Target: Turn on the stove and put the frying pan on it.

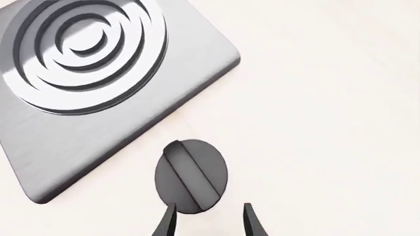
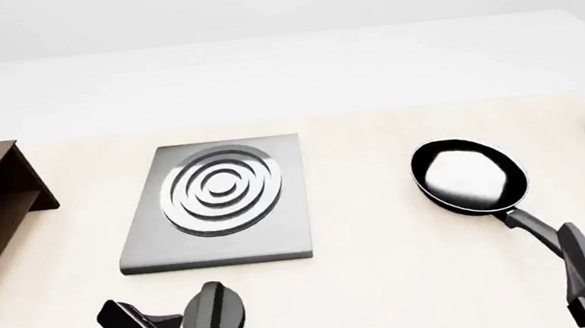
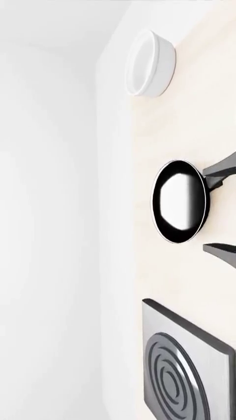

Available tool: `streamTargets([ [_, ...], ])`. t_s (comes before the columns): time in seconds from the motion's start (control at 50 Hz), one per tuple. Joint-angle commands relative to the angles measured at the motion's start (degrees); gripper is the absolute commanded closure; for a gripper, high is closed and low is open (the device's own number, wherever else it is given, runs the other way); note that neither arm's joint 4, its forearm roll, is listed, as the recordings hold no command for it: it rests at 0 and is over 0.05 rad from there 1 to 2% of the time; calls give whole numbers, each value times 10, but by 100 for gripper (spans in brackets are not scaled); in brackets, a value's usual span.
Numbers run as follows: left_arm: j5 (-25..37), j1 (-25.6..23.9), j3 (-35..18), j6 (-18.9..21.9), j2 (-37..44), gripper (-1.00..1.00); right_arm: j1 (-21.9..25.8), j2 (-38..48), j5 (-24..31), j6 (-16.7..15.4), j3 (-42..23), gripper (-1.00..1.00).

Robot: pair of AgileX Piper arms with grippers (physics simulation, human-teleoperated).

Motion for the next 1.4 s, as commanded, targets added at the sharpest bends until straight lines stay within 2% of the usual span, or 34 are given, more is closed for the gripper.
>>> streamTargets([
  [0.02, -61, -14, 3, -6, 65, -100, 1, 2, -1, -3, 0, -100],
  [0.3, -127, -30, 3, -15, 143, -100, 2, 17, -14, -5, 0, -100],
  [0.72, -146, -47, -9, -18, 174, -100, 3, -6, 11, -6, 0, -100],
  [0.92, -102, -63, -23, -21, 138, -100, 3, -6, 10, -5, 0, -100],
  [1.02, -80, -77, -32, -18, 120, -100, 3, 15, -12, -4, 0, -100],
  [1.04, -72, -118, -53, -15, 135, -100, 2, 27, -30, 5, 0, -100],
  [1.06, -68, -119, -54, -15, 132, -100, 2, 29, -32, 5, 0, -100],
  [1.4, -56, -140, -64, -12, 125, -100, 1, 3, -10, 11, -1, -100],
])
